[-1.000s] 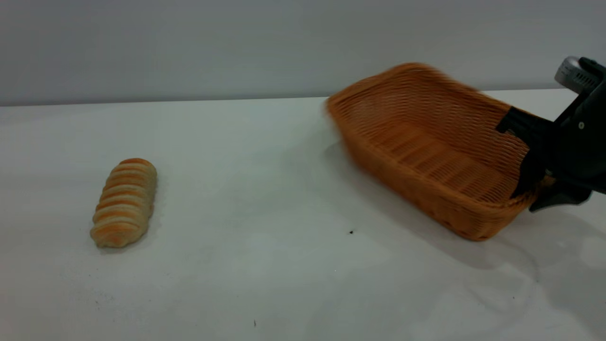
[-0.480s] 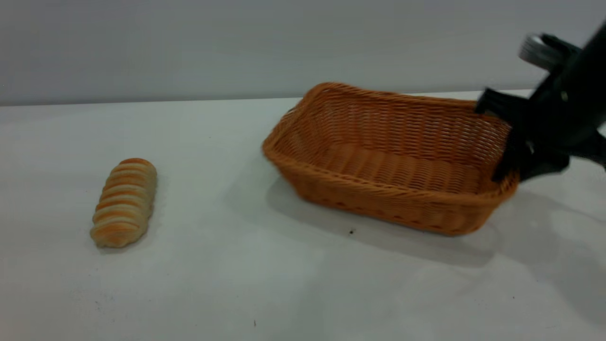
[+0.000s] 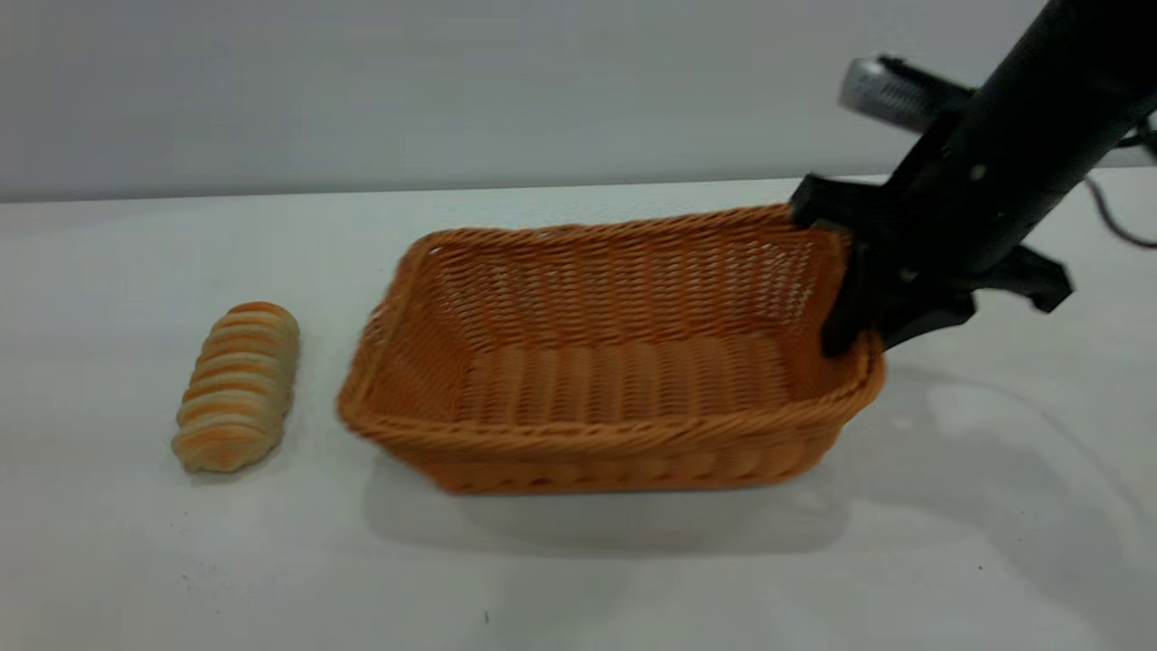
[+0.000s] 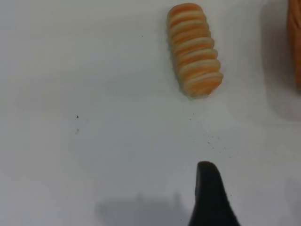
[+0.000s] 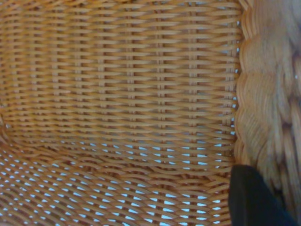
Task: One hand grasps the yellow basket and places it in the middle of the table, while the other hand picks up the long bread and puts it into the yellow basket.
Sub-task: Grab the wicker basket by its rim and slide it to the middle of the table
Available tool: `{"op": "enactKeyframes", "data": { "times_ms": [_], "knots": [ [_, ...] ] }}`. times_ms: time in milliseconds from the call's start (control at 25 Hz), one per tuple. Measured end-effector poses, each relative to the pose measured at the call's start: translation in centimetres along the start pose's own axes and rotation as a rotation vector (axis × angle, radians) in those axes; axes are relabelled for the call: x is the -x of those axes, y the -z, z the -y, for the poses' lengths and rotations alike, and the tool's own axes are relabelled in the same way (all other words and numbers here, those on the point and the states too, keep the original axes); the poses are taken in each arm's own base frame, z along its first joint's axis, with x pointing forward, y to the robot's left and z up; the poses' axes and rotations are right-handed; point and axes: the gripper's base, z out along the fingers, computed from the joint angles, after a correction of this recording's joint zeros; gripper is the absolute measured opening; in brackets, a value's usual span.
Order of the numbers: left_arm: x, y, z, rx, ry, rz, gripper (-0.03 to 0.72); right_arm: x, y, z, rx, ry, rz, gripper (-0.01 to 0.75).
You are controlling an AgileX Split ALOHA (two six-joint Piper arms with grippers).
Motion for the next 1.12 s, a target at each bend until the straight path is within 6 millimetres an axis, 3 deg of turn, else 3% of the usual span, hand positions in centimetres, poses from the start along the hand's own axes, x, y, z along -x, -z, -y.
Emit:
{"op": "enactKeyframes", "data": {
  "times_ms": [240, 320, 400, 600, 720, 880, 1120],
  "knots": [
    [0.0, 0.0, 0.0, 0.000, 0.015, 0.000, 0.516, -0.4, -0.7, -1.0, 0.012, 0.059, 0.012, 0.115],
    [0.1, 0.0, 0.0, -0.001, 0.025, 0.008, 0.516, -0.4, -0.7, -1.1, 0.012, 0.081, 0.014, 0.155],
    [0.1, 0.0, 0.0, -0.002, 0.034, 0.014, 0.516, -0.4, -0.7, -1.1, 0.013, 0.091, 0.013, 0.242],
    [0.5, 0.0, 0.1, -0.010, 0.044, 0.054, 0.516, -0.7, -0.7, -1.1, 0.016, 0.139, -0.017, 0.551],
    [0.9, -0.6, 0.2, -0.013, 0.042, 0.059, 0.516, -0.9, -0.2, -1.2, 0.020, 0.242, -0.040, 0.649],
    [1.4, -2.6, 0.4, -0.011, 0.036, 0.003, 0.516, -0.5, 2.1, -2.2, 0.045, 0.322, 0.009, 0.650],
    [2.3, -6.4, 0.8, -0.019, 0.056, -0.046, 0.516, -0.2, 7.4, -4.0, 0.075, 0.446, 0.120, 0.535]
  ]
}}
